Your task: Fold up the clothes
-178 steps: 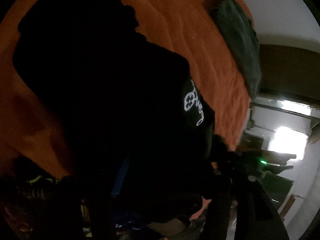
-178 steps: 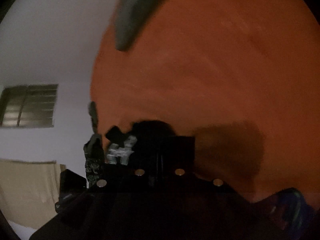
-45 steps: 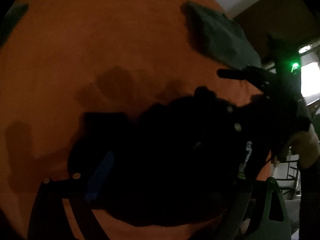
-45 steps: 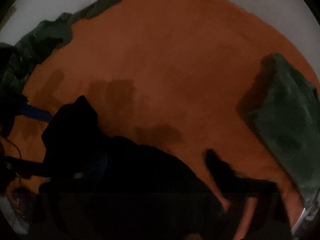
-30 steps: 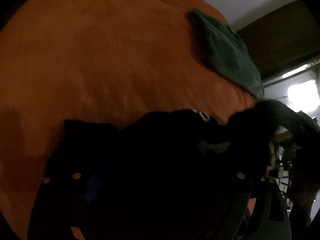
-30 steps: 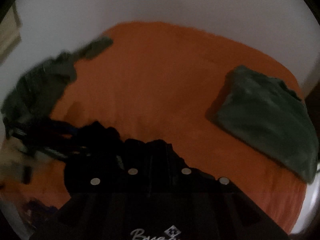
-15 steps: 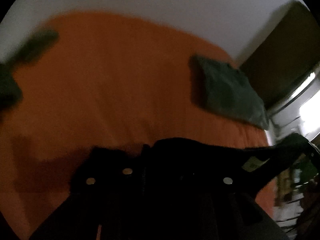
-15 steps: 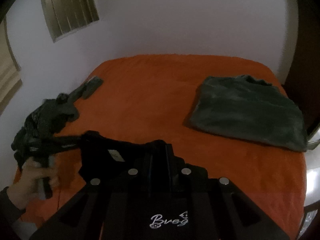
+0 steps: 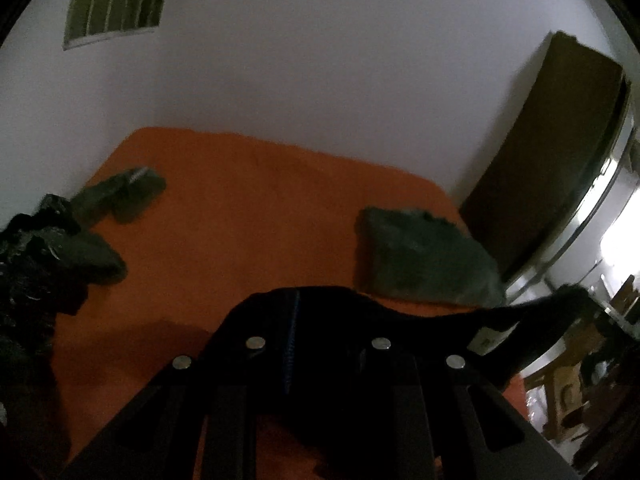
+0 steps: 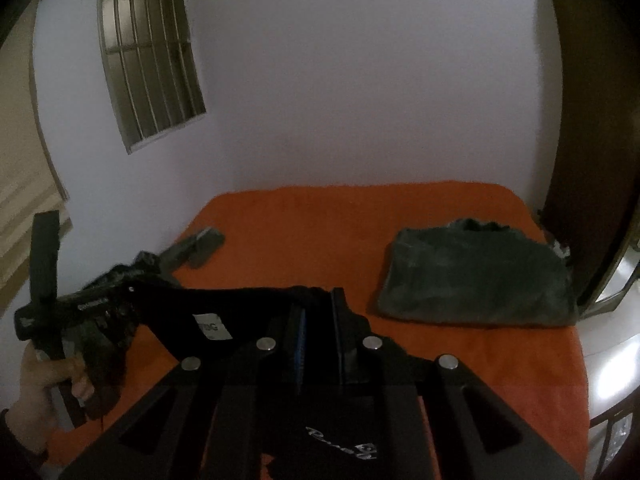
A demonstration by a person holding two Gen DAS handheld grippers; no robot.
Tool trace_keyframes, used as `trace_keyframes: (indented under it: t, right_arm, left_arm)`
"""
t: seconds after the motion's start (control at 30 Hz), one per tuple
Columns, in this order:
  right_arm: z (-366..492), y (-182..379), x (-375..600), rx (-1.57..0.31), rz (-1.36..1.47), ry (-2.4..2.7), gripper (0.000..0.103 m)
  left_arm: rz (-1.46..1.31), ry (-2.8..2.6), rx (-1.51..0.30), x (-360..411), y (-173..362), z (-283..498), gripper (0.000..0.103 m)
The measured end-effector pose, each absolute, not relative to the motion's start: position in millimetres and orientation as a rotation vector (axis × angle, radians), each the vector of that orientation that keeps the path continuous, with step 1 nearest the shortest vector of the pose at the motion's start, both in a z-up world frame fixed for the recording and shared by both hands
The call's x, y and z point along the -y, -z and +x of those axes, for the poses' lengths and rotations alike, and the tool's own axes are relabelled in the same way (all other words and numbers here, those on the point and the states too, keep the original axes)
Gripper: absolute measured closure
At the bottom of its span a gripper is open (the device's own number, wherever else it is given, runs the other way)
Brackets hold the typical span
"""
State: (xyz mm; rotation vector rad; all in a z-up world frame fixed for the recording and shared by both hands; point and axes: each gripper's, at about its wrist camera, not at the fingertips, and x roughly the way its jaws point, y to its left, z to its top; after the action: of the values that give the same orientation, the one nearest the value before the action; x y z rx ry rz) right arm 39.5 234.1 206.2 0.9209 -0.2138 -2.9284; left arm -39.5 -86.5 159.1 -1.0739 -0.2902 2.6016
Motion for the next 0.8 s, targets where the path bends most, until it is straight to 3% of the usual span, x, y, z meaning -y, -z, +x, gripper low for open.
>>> trace_keyframes:
  t: [0.6,0.8]
  right_arm:
    - [97,-384,-184,0.297,0.533,3.133,0.094]
    - [138,-453,-151,0.235,0.354,3.222,0.094]
  left_arm:
    - [-0.848,-2.785,0.396,112,-357,18,0.084]
    - [-0.738,-2.848,0.437,122,-411,54,0.084]
